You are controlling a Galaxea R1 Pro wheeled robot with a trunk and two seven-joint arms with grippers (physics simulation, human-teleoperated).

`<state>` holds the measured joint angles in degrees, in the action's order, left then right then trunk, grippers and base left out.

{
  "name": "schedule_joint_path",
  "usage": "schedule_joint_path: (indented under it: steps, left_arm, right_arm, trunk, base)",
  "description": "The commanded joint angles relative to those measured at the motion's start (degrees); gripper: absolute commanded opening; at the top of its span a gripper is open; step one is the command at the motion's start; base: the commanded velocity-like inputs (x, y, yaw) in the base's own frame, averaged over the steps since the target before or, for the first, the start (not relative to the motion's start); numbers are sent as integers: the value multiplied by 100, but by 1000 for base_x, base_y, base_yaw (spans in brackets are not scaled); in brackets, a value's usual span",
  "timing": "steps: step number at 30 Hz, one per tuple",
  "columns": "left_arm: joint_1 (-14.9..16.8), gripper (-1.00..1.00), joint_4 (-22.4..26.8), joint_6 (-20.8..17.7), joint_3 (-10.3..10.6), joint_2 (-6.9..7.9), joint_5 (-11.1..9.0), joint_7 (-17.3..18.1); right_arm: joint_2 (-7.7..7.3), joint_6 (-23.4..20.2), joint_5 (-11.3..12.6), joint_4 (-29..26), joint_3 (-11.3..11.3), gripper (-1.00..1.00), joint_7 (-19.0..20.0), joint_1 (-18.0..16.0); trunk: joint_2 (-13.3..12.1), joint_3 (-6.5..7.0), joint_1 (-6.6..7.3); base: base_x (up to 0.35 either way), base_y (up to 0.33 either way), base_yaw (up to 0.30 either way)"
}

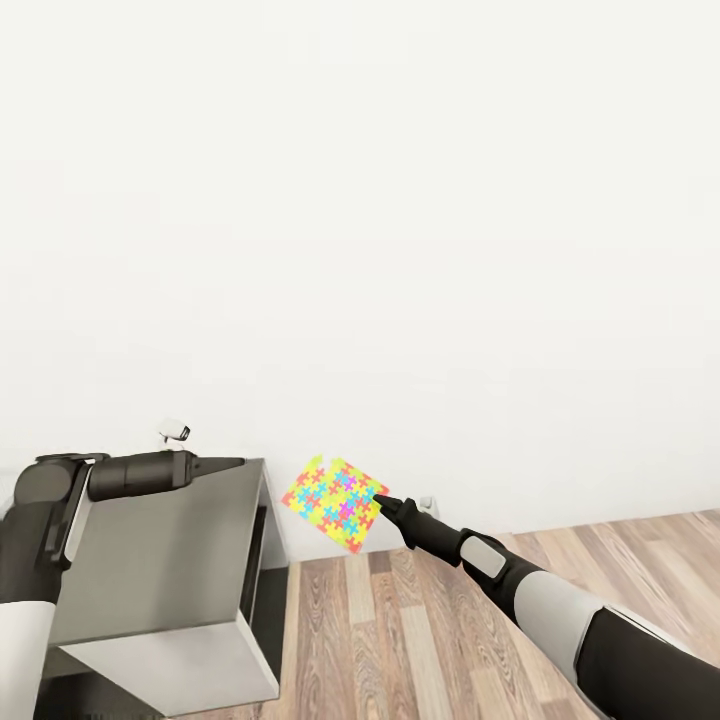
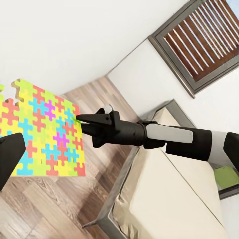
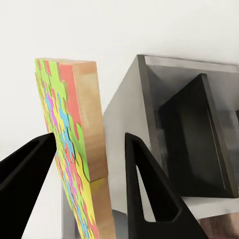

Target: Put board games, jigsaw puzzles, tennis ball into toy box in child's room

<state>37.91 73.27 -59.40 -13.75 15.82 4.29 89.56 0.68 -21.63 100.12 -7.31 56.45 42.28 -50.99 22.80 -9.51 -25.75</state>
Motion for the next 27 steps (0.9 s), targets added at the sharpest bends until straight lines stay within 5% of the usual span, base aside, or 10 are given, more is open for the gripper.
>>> schedule_joint_path:
  steps: [1,27]
  left_arm:
    - [5,100,4,-60,-4,0,46,44]
    - [5,100,3,-60,-13,0,37,44]
  right_arm:
    - [2,-43,60,10,33,-100,17,-8]
    - [2,-50,60,2,24,-100,17,-8]
  trunk:
    - [12,-8,-4]
    - [12,168,-4]
  base:
    - [-1,0,196]
    - [-20,0,206]
